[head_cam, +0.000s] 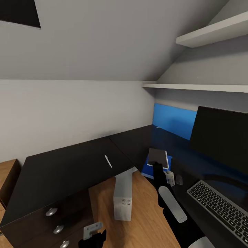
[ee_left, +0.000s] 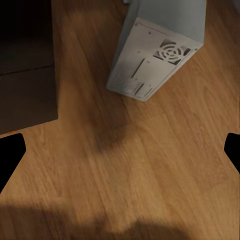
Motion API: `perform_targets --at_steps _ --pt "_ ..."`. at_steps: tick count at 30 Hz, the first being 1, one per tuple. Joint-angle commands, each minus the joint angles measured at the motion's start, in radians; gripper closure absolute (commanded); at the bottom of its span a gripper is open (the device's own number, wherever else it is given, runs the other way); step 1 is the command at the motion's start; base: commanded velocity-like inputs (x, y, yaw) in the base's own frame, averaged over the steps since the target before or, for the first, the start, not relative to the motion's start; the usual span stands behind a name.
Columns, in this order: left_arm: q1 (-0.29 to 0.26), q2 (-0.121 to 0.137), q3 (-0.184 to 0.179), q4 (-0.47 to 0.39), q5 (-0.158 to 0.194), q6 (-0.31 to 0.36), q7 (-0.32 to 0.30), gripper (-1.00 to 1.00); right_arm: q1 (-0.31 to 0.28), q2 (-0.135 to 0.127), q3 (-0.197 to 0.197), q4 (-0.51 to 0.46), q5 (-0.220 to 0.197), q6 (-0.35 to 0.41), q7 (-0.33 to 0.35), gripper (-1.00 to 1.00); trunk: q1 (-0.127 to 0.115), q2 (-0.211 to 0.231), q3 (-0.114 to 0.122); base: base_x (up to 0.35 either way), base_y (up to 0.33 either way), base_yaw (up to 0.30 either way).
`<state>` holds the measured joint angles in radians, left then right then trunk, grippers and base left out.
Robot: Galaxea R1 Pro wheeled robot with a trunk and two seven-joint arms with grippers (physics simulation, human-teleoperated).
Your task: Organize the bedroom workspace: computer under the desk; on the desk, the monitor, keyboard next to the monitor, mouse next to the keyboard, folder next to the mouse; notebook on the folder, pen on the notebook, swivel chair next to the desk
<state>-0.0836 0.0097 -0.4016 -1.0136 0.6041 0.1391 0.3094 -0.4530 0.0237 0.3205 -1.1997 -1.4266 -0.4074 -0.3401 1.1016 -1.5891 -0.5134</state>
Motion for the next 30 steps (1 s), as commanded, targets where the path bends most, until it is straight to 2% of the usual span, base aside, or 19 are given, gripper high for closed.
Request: perform_targets --at_steps 1,16,24,26,28,29,30 --pt "0.0 0.001 -0.003 -0.002 0.006 -0.003 0.008 -1.0 -0.001 0.0 0.001 -0.001 -0.006 -0.007 -0.002 1.0 0.0 -0.001 -0.001 0.0 0.0 0.0" --pt "-0.001 0.001 -0.01 -0.002 0.006 -0.007 0.008 -1.0 -0.001 0.001 -0.004 0.006 -0.005 -0.008 -0.005 1.0 0.0 -0.001 -0.001 0.0 -0.004 0.0" --pt "-0.001 0.0 -0.011 0.0 0.006 -0.006 0.007 -1.0 -0.001 0.001 -0.004 0.03 -0.005 -0.008 -0.005 1.0 0.0 -0.001 -0.001 0.043 -0.123 0.0" --pt "-0.001 0.0 -0.032 0.0 0.006 -0.004 0.006 -1.0 -0.001 0.001 -0.003 0.035 -0.005 -0.008 -0.005 1.0 0.0 -0.001 -0.001 0.006 -0.018 0.0" --pt "0.0 0.002 -0.086 0.0 0.005 -0.006 0.006 -1.0 -0.001 0.001 -0.003 0.036 -0.005 -0.008 -0.005 1.0 0.0 -0.001 -0.001 0.003 -0.009 0.0" --pt "-0.001 0.006 -0.135 -0.002 0.005 -0.008 0.008 -1.0 -0.001 0.001 -0.003 0.037 -0.005 -0.008 -0.005 1.0 0.0 -0.001 -0.001 0.001 -0.003 0.0" --pt "-0.001 0.007 -0.143 -0.002 0.005 -0.008 0.009 -1.0 -0.001 0.001 -0.003 0.037 -0.005 -0.008 -0.005 1.0 0.0 -0.001 -0.001 0.001 -0.002 0.0"
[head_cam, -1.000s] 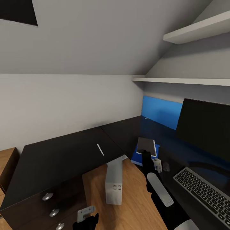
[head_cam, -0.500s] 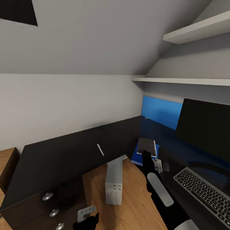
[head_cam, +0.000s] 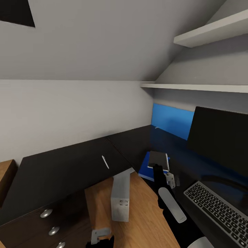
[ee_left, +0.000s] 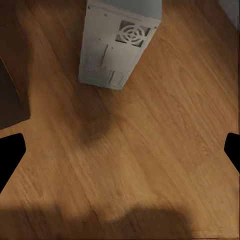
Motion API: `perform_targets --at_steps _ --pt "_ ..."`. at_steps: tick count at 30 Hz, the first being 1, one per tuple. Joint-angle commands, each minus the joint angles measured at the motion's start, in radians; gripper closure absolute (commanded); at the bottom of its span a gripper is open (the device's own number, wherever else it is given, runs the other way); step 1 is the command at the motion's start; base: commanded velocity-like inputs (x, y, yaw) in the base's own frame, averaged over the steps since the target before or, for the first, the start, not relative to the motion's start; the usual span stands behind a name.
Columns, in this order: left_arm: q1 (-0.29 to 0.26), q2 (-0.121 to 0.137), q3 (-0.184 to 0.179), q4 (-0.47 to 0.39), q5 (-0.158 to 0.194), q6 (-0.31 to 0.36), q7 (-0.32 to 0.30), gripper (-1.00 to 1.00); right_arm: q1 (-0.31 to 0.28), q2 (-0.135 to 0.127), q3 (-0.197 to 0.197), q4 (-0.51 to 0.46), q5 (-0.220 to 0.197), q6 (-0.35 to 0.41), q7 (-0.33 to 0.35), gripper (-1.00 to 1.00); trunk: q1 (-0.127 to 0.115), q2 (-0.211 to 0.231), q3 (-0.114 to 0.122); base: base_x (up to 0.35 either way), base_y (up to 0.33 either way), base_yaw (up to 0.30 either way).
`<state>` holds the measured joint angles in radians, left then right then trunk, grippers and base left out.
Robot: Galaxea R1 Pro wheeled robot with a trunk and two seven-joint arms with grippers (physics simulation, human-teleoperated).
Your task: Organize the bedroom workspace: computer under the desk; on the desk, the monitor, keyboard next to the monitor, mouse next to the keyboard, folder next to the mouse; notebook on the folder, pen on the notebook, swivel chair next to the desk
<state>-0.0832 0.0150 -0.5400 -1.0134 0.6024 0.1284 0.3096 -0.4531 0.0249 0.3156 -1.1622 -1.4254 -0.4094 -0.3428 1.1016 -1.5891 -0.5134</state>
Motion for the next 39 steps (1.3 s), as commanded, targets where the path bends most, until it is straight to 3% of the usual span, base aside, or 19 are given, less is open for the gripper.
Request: perform_targets --at_steps 1,2,8,39 --pt "-0.001 0.002 -0.011 -0.002 0.007 0.002 0.009 -1.0 -0.001 0.0 0.002 -0.001 -0.006 -0.006 -0.002 1.0 0.0 -0.001 -0.001 0.001 -0.002 0.0" --pt "-0.001 0.003 -0.026 -0.003 0.007 0.0 0.011 -1.0 -0.001 0.0 0.002 -0.001 -0.006 -0.006 -0.002 1.0 0.0 -0.001 -0.001 0.0 0.0 0.0" --pt "-0.001 0.003 -0.035 -0.004 0.007 -0.002 0.013 -1.0 -0.001 0.001 0.002 -0.001 -0.006 -0.006 -0.002 1.0 0.0 -0.001 -0.001 0.0 0.0 0.0" --pt "-0.001 0.003 -0.037 -0.001 0.007 -0.003 0.015 -1.0 -0.001 0.0 0.002 0.009 -0.006 -0.006 -0.002 1.0 0.0 -0.001 -0.001 0.102 0.0 0.0"
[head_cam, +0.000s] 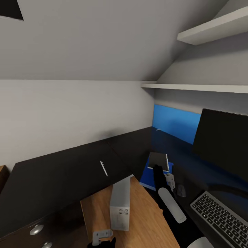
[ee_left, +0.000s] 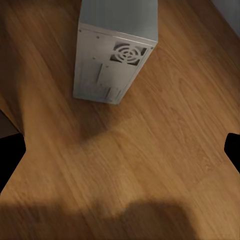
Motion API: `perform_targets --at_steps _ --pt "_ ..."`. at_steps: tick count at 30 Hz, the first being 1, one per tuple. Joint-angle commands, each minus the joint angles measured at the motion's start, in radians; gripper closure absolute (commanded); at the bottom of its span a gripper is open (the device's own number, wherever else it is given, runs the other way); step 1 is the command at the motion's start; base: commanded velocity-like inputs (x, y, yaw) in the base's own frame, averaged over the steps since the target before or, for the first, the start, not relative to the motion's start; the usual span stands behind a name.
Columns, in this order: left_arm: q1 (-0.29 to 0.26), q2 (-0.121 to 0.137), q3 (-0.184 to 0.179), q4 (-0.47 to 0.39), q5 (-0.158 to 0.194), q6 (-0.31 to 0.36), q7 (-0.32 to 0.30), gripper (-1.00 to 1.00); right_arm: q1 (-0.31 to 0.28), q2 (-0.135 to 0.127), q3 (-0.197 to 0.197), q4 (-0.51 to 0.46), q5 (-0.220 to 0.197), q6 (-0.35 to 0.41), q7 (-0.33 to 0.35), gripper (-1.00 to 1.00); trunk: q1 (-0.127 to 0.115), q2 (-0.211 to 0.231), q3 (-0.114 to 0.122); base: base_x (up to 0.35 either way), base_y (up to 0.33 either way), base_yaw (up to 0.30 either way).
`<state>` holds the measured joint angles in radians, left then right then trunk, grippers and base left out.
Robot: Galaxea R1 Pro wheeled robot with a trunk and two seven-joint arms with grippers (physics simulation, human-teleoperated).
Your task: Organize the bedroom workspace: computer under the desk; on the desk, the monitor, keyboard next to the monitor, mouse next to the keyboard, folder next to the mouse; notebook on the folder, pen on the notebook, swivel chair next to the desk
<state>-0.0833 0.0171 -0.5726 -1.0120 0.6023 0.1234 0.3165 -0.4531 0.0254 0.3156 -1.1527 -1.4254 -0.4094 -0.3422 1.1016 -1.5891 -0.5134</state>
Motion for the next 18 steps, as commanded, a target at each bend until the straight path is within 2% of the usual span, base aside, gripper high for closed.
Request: perform_targets --at_steps 1,7,18 --pt "-0.001 0.001 -0.004 -0.002 0.007 0.002 0.008 -1.0 -0.001 -0.001 0.002 -0.001 -0.006 -0.006 -0.003 1.0 0.0 -0.001 -0.001 0.03 -0.022 0.0" --pt "-0.001 0.001 -0.005 -0.002 0.007 0.003 0.007 -1.0 -0.001 -0.001 0.002 -0.001 -0.006 -0.006 -0.003 1.0 0.0 -0.001 -0.001 0.115 -0.109 0.0" --pt "-0.001 -0.001 0.007 0.0 0.015 0.006 0.009 -1.0 -0.001 -0.001 0.002 -0.001 -0.006 -0.006 -0.003 1.0 0.0 -0.001 -0.001 0.016 -0.016 0.0"
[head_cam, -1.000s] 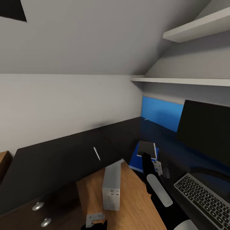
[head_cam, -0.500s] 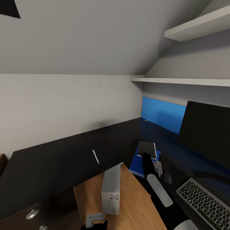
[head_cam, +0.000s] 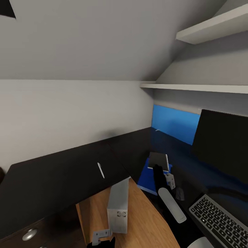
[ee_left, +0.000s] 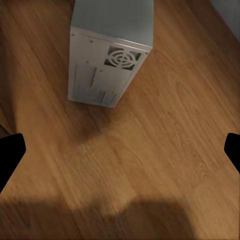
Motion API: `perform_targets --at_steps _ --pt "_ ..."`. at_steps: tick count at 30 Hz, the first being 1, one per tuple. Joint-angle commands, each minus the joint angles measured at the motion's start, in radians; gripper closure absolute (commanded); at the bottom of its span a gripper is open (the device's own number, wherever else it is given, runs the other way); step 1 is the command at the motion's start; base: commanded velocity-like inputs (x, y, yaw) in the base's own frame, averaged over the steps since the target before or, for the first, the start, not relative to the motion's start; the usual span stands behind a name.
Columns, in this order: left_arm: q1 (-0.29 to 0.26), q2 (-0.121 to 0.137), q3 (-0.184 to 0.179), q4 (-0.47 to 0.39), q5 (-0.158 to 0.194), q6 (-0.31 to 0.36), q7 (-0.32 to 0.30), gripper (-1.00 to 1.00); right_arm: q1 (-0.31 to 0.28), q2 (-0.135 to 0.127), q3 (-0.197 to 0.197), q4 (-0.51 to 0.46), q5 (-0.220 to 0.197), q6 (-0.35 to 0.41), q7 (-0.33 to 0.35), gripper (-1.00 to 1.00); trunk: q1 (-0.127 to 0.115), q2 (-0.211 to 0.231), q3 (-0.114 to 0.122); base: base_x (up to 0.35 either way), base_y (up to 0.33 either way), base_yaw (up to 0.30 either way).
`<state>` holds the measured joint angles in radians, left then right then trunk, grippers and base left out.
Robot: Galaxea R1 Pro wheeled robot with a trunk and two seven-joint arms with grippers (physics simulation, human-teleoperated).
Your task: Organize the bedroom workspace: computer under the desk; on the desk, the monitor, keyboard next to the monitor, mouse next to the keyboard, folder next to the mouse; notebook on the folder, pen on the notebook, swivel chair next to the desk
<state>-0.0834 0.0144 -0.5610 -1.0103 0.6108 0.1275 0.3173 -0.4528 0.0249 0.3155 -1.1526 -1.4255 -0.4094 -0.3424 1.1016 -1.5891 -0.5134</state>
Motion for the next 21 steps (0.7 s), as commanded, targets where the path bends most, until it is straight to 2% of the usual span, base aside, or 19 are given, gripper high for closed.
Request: perform_targets --at_steps 1,19,21 --pt "-0.001 0.001 -0.004 -0.002 0.007 0.002 0.009 -1.0 -0.001 0.0 0.002 -0.001 -0.006 -0.006 -0.002 1.0 0.0 -0.001 -0.001 0.0 0.0 0.0" --pt "-0.001 -0.001 -0.005 -0.002 0.006 0.0 0.012 -1.0 -0.001 0.001 0.005 -0.001 -0.005 -0.006 -0.001 1.0 0.069 -0.127 -0.058 0.0 0.0 0.0" --pt "-0.001 -0.001 -0.005 -0.002 0.006 0.0 0.012 -1.0 -0.001 0.001 0.005 -0.001 -0.005 -0.006 -0.001 1.0 0.069 -0.127 -0.058 0.0 0.0 0.0"
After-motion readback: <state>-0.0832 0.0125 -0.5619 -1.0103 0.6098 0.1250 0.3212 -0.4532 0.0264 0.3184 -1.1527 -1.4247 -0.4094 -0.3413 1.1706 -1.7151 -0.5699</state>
